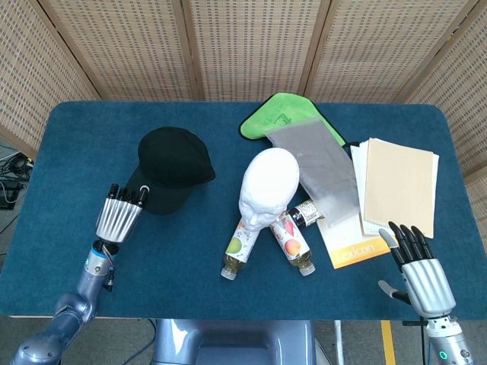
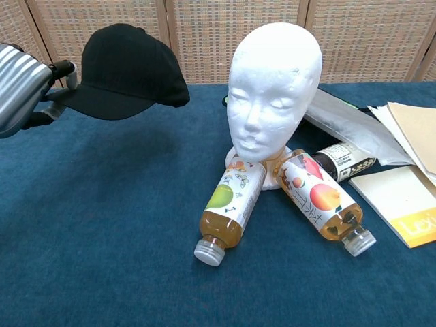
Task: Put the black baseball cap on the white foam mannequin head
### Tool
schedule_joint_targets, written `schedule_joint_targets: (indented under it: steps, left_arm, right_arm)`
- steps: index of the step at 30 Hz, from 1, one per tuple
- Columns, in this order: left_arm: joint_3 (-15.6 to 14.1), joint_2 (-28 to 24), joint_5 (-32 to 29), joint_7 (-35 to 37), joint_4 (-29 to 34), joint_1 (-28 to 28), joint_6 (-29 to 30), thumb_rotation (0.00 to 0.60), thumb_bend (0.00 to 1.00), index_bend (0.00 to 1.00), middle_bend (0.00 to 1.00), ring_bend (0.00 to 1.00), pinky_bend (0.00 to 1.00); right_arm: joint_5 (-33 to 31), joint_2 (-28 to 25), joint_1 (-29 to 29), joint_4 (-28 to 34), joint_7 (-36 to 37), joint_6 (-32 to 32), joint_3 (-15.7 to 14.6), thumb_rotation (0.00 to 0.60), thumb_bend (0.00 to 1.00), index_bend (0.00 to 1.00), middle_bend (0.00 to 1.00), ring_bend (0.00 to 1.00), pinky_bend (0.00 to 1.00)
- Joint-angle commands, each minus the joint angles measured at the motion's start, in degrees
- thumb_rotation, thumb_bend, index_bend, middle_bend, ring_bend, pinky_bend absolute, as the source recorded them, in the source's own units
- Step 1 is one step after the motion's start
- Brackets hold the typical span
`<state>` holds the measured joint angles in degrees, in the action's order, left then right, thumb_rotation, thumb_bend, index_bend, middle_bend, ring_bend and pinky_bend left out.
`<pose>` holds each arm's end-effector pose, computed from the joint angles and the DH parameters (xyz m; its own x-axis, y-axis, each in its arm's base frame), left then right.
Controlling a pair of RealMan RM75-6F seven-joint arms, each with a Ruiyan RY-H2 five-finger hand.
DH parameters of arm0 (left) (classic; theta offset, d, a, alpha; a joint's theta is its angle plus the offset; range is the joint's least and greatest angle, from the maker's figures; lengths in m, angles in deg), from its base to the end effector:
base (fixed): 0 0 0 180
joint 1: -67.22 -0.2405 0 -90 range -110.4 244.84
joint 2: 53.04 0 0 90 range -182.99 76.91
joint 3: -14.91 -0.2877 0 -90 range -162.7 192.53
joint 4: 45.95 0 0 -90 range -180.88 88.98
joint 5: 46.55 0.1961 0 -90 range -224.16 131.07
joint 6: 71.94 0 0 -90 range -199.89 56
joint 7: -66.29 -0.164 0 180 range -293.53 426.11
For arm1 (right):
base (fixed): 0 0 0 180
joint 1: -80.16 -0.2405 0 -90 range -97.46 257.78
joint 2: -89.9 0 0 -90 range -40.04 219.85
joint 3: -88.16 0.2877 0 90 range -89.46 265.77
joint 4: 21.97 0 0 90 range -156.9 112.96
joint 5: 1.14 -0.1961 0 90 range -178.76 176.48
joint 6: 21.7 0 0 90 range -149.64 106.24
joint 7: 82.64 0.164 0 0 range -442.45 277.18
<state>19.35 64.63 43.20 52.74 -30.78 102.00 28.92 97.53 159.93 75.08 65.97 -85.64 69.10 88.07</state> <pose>-0.2205 0.3526 0.0062 0.6071 -0.6449 0.4643 0.4733 -0.1759 -0.8632 -0.3047 -0.1895 0.1496 0.4171 0.0573 0.9070 -0.8789 -0.2287 0.4186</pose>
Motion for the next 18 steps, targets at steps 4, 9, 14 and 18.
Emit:
schedule_joint_targets:
  steps: [4, 9, 14, 18]
  left_arm:
    - [0.9, -2.6, -0.1, -1.0, 2.7, 1.6, 2.2, 0.600, 0.59, 0.85, 0.92, 0.84, 0.69]
    - [2.6, -5.3, -0.4, -2.3, 7.0, 3.7, 4.2, 0.600, 0.59, 0.85, 0.91, 0.84, 0.69]
    - [4.7, -8.4, -0.6, -4.7, 12.8, 6.7, 4.9, 0.600, 0.59, 0.85, 0.91, 0.84, 0.69]
    - [6.1, -10.5, -0.3, -7.6, 18.1, 9.2, 4.6, 0.600, 0.59, 0.85, 0.92, 0.84, 0.69]
  right_arm:
    - [0.0, -0.2, 0.0, 0.1, 0.5, 0.3, 0.1, 0.600, 0.05, 0.08, 0.00, 0.00, 0.00]
    - [-0.3, -0.5, 0.1, 0.1, 1.2, 0.5, 0.3, 0.600, 0.05, 0.08, 0.00, 0.00, 0.00]
    - [-0.3, -0.7, 0.1, 0.1, 1.8, 0.4, 0.3, 0.600, 0.05, 0.08, 0.00, 0.00, 0.00]
    - [-0.7, -0.8, 0.0, 0.0, 2.3, 0.3, 0.4, 0.600, 0.05, 0.08, 0.00, 0.00, 0.00]
